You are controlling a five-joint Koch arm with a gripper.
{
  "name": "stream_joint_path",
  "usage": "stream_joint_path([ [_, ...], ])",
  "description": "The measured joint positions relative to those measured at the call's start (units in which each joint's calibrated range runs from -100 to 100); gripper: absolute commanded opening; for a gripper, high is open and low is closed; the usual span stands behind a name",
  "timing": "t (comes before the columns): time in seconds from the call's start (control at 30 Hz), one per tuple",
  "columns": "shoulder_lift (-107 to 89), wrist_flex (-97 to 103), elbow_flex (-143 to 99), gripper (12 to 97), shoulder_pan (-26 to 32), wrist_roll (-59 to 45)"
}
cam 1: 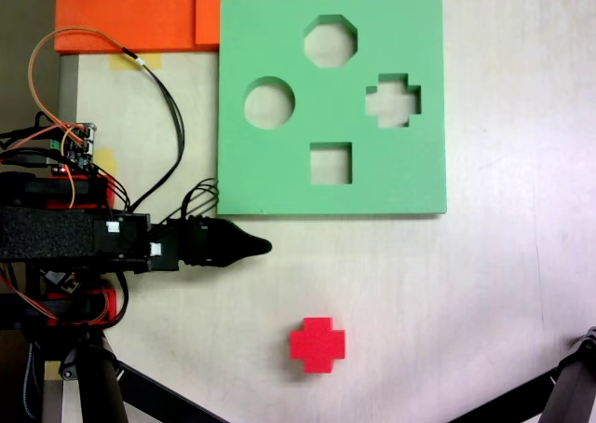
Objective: Put the cross columnar block into the corresponding hole
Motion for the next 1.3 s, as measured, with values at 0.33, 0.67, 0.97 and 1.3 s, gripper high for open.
stream_joint_path([
  [0.33, 0.0, 0.0, 0.0, 49.1, 0.0, 0.0],
  [0.67, 0.0, 0.0, 0.0, 48.5, 0.0, 0.0],
  [0.97, 0.0, 0.0, 0.0, 49.0, 0.0, 0.29],
  [1.3, 0.0, 0.39, -0.1, 41.1, -4.0, 14.07],
])
